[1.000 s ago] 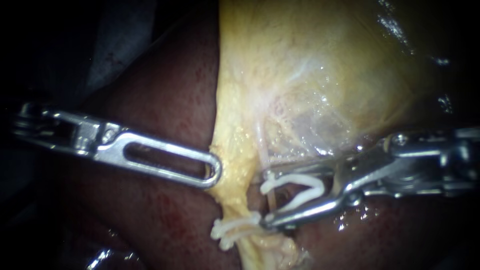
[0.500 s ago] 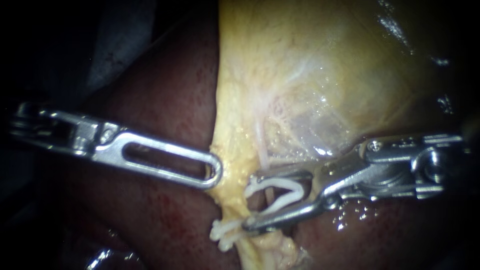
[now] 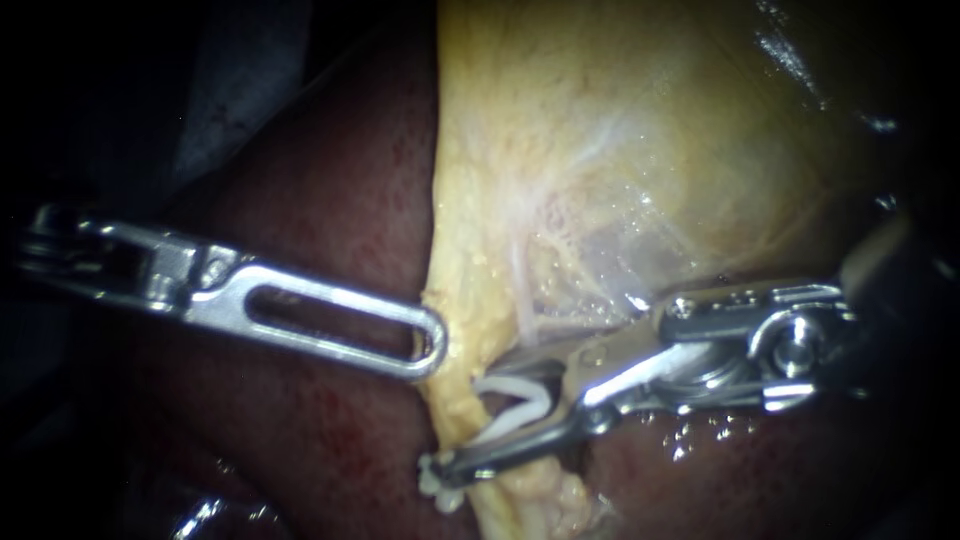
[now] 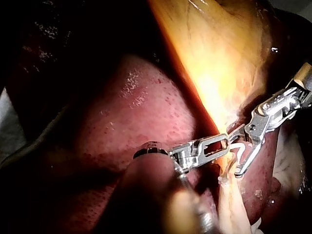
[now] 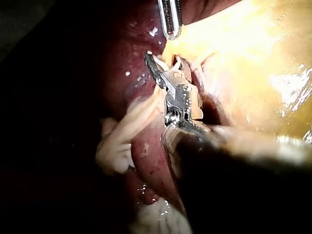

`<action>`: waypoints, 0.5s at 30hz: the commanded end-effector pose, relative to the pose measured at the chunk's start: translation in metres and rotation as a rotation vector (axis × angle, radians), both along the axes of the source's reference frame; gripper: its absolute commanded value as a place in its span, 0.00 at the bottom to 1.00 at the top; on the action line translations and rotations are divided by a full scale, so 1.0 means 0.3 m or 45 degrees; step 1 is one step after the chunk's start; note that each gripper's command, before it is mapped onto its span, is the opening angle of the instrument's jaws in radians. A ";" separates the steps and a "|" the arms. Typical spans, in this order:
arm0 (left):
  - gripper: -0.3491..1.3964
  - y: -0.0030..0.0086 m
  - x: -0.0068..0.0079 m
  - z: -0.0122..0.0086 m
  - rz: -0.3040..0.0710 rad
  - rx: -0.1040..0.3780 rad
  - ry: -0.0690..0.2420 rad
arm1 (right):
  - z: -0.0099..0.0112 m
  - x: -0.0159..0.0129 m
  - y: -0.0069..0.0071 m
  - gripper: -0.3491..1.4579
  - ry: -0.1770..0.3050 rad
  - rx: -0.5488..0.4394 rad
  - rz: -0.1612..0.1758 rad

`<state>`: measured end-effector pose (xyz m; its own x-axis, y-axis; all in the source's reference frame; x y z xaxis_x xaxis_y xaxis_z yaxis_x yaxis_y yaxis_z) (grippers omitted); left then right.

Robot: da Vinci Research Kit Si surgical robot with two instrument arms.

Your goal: Clipping third clip left tube

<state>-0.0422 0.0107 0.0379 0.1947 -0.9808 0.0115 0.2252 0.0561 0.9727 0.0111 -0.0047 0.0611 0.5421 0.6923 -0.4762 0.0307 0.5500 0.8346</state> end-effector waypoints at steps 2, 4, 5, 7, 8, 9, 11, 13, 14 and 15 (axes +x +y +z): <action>0.00 0.0000 -0.0002 0.0003 -0.001 0.000 0.001 | -0.0001 0.0008 -0.0001 0.49 0.000 -0.005 0.000; 0.00 0.0000 -0.0003 0.0003 -0.001 0.000 0.001 | -0.0001 0.0015 0.0000 0.49 -0.001 -0.005 0.002; 0.00 0.0001 -0.0004 0.0003 -0.001 0.000 0.001 | 0.0000 0.0017 0.0000 0.49 -0.001 -0.005 0.003; 0.00 0.0001 -0.0006 0.0003 -0.001 0.000 0.001 | 0.0000 0.0022 0.0001 0.49 -0.002 -0.005 0.004; 0.00 0.0001 -0.0007 0.0003 -0.002 0.000 0.001 | 0.0001 0.0026 0.0002 0.49 -0.002 -0.005 0.005; 0.00 0.0001 -0.0008 0.0003 -0.002 0.000 0.001 | 0.0001 0.0029 0.0003 0.49 -0.003 -0.005 0.006; 0.00 0.0000 -0.0010 0.0002 -0.002 0.000 0.002 | 0.0002 0.0036 0.0004 0.48 -0.003 -0.005 0.007; 0.00 0.0000 -0.0012 0.0002 -0.003 0.000 0.002 | 0.0003 0.0041 0.0006 0.48 -0.004 -0.005 0.008; 0.00 -0.0001 -0.0013 0.0002 -0.003 0.000 0.002 | 0.0003 0.0041 0.0007 0.48 -0.004 -0.005 0.008; 0.00 -0.0001 -0.0013 0.0002 -0.003 0.000 0.002 | 0.0004 0.0041 0.0009 0.48 -0.004 -0.005 0.008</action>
